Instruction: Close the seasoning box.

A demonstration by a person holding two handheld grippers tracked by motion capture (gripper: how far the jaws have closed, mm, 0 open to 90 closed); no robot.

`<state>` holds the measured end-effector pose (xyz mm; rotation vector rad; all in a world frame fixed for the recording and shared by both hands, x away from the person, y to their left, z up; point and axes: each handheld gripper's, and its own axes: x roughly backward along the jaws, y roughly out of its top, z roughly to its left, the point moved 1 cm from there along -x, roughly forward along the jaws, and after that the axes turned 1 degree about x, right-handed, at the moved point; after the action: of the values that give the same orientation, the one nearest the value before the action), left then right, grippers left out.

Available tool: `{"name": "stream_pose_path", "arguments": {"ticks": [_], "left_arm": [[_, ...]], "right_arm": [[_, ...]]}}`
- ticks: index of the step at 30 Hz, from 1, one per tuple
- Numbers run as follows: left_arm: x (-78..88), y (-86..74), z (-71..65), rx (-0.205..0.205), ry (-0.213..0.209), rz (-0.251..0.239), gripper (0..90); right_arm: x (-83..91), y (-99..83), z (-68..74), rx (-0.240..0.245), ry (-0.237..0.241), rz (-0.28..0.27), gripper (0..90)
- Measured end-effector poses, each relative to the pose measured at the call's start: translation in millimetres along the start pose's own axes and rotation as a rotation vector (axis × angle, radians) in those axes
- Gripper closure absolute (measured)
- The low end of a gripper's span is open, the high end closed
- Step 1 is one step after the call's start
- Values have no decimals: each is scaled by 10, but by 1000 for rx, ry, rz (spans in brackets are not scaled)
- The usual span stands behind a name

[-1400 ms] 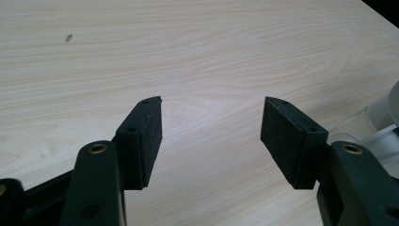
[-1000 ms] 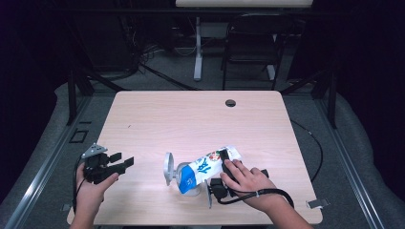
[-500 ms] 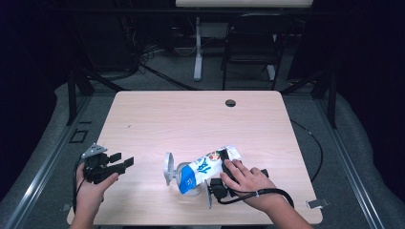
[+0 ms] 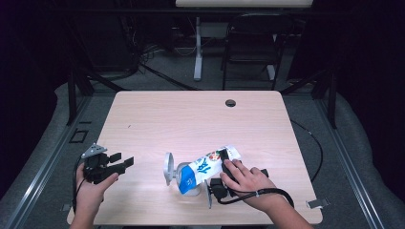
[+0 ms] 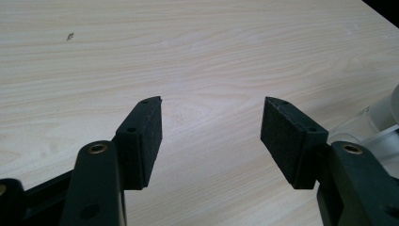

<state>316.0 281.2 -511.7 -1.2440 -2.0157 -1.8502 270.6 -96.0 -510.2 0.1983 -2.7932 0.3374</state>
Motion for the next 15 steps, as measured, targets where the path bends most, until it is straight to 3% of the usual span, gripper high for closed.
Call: {"name": "stream_pose_path", "arguments": {"ticks": [15], "left_arm": [[-6, -6, 6, 5, 3, 1, 394]], "right_arm": [[-6, -2, 2, -4, 2, -7, 460]]}}
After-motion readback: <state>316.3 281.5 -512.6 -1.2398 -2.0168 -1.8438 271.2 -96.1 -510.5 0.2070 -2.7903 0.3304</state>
